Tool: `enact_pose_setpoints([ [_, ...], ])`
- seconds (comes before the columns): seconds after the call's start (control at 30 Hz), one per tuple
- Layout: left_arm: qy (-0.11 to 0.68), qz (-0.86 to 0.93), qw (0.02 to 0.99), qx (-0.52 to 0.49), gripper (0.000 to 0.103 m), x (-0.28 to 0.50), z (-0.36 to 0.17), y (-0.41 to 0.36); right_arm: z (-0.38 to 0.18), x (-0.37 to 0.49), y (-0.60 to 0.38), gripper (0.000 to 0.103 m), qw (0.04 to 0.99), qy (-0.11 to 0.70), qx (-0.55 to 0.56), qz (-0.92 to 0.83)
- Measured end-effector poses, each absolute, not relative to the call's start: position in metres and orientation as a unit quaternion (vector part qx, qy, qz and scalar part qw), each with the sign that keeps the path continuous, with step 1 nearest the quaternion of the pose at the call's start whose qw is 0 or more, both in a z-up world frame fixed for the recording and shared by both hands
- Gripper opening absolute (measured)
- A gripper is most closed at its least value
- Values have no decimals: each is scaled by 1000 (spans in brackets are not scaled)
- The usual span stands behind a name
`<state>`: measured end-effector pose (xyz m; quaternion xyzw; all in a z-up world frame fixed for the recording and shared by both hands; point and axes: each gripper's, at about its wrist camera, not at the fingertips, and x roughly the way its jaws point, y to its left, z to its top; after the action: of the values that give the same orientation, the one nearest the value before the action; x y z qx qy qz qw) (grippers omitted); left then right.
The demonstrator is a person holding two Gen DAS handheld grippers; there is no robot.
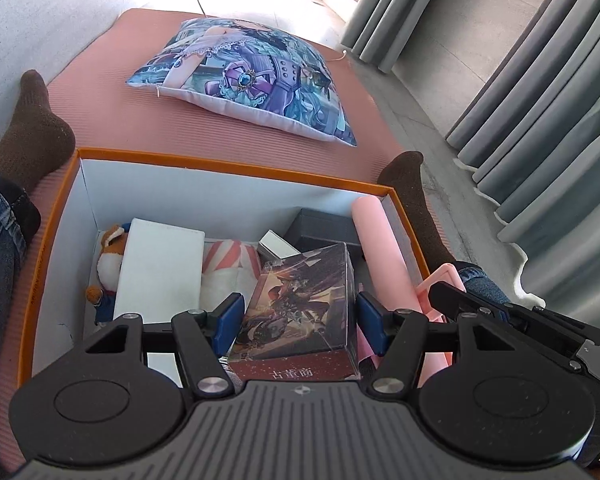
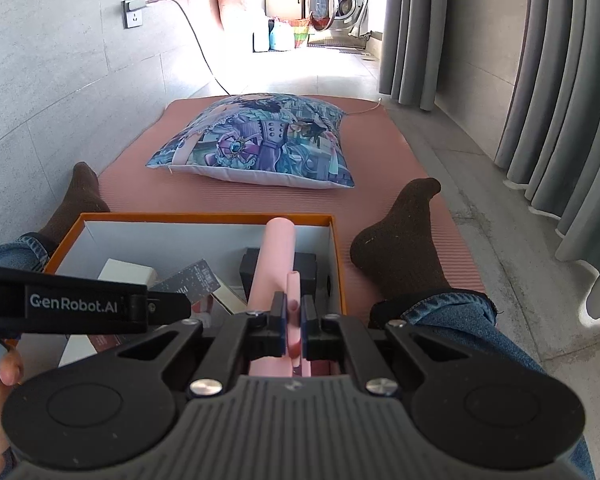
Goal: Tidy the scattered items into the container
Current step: 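Lift the photo card box and pink tube toy and carry both over the orange box, then lower the photo card box into the orange box while the right lowers the pink toy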
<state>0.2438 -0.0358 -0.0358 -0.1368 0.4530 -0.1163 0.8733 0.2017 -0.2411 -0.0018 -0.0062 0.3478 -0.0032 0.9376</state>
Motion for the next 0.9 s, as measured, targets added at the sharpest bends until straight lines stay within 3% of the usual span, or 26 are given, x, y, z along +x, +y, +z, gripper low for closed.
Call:
enact_pose_setpoints([
  [0.9,490,-99,858,-119,70,241,-55,-48,-14,199,-231,7,932,361,-32,1],
])
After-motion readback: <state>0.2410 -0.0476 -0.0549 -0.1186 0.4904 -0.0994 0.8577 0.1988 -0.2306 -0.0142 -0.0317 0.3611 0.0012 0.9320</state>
